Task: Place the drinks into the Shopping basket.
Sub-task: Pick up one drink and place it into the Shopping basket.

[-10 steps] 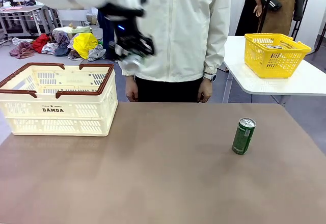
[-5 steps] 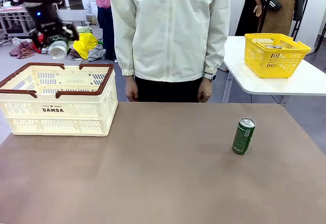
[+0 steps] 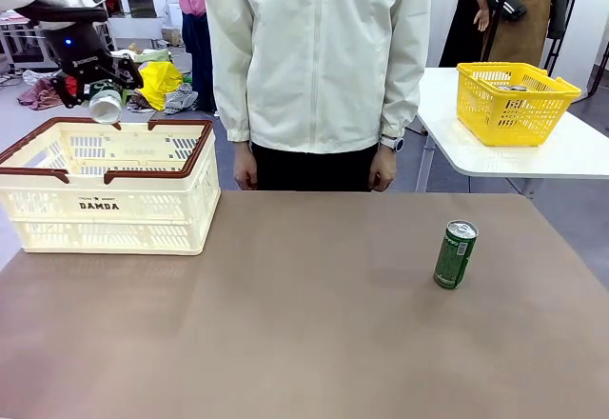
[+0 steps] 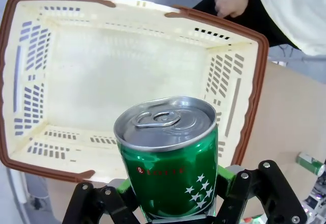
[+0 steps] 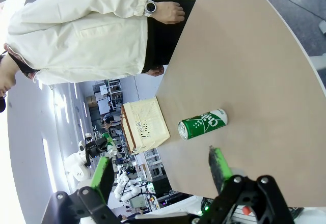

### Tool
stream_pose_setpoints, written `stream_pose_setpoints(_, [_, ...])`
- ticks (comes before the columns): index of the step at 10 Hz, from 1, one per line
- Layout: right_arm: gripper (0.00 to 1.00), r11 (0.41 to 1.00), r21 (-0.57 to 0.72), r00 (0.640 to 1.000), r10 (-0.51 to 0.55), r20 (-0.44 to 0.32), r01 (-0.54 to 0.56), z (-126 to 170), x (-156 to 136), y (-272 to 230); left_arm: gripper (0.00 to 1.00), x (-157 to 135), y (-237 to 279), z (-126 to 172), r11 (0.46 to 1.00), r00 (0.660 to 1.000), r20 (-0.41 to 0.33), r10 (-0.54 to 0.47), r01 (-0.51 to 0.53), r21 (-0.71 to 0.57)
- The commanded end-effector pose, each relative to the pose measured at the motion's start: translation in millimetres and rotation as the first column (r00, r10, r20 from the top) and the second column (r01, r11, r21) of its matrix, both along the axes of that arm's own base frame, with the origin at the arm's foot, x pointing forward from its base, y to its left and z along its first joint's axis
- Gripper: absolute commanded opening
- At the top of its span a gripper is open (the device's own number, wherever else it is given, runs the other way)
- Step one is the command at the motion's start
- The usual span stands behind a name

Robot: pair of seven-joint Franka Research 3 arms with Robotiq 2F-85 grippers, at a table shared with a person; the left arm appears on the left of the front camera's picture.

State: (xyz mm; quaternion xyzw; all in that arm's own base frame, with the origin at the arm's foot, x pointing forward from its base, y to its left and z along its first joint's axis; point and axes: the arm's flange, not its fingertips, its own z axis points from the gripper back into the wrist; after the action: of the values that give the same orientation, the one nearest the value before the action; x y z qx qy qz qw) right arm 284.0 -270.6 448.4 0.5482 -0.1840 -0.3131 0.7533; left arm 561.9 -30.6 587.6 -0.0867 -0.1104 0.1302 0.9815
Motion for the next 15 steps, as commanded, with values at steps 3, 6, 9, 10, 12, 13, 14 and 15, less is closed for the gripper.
stream_pose_setpoints(3, [1.00, 1.000, 0.004, 1.000, -0.002, 0.022, 0.002, 1, 1, -1, 0.00, 20, -12, -22, 0.989, 0.991, 0.015, -0.133, 0.132, 0.068])
stream_pose_setpoints(6, [1.00, 1.000, 0.004, 1.000, -0.002, 0.022, 0.002, 1, 1, -1, 0.00, 44, -17, -74, 0.965, 0.973, 0.008, -0.230, 0.227, 0.134])
stream_pose_setpoints(9, [1.00, 1.000, 0.004, 1.000, -0.002, 0.022, 0.002, 1, 1, -1, 0.00, 52, -20, -113, 0.951, 0.967, -0.065, -0.247, 0.255, 0.177])
stream_pose_setpoints(10, [1.00, 1.000, 0.004, 1.000, -0.002, 0.022, 0.002, 1, 1, -1, 0.00, 53, -18, -124, 0.947, 0.968, -0.062, -0.242, 0.250, 0.199])
stream_pose_setpoints(12, [1.00, 1.000, 0.004, 1.000, -0.002, 0.022, 0.002, 1, 1, -1, 0.00, 60, -13, -151, 0.939, 0.965, -0.058, -0.256, 0.263, 0.224])
stream_pose_setpoints(13, [1.00, 1.000, 0.004, 1.000, -0.002, 0.022, 0.002, 1, 1, -1, 0.00, 58, -9, -163, 0.940, 0.962, -0.071, -0.264, 0.273, 0.205])
stream_pose_setpoints(14, [1.00, 1.000, 0.004, 1.000, -0.002, 0.022, 0.002, 1, 1, -1, 0.00, 56, -6, -171, 0.941, 0.958, -0.096, -0.271, 0.285, 0.183])
stream_pose_setpoints(15, [1.00, 1.000, 0.004, 1.000, -0.002, 0.022, 0.002, 1, 1, -1, 0.00, 53, -3, -177, 0.942, 0.958, -0.096, -0.271, 0.284, 0.179])
